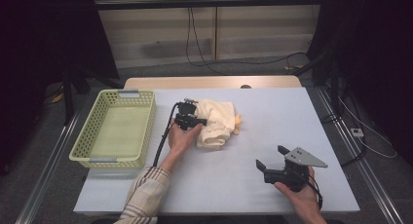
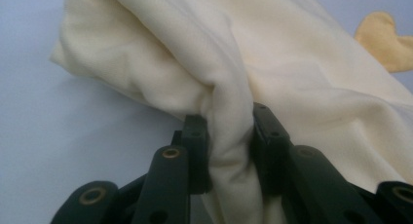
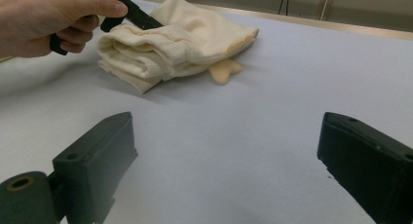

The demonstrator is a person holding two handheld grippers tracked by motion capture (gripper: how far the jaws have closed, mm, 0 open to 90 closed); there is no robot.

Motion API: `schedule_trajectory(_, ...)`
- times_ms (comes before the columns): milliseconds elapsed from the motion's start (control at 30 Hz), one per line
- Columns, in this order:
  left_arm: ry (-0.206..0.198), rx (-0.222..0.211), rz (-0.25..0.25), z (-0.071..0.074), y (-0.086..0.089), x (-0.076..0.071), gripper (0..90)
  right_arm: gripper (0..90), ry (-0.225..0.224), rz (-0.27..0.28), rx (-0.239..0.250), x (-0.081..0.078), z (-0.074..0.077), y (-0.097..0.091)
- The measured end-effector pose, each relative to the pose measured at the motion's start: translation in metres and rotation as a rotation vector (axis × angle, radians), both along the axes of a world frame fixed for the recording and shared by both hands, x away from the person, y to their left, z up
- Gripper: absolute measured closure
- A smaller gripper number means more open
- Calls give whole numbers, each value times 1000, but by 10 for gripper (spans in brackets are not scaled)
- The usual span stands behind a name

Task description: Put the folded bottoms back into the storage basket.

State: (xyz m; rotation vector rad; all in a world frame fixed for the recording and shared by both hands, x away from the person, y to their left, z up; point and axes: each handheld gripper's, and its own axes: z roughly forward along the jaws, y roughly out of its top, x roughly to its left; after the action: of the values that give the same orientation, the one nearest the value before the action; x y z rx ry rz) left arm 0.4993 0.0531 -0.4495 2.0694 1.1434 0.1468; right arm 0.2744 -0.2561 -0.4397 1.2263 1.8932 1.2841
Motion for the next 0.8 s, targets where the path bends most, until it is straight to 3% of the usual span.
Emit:
schedule_trajectory(133,-75,25,0,5,-5,-10,730,66,-1,-1,0,0,0,0)
schedule_trajectory(233,-72,15,-8,7,-3,-10,732,66,0,0,-1,0,0,0)
schedule_trajectory(333,-72,-33,-18,12,3,-9,733,66,-2,1,1,0,0,0)
schedule_trajectory(467,-71,-62,-20,16,4,-9,733,66,3,-8,5,0,0,0)
schedule_trajectory(800,-98,-75,-24,29,4,-13,737,67,0,-9,4,0,1,0)
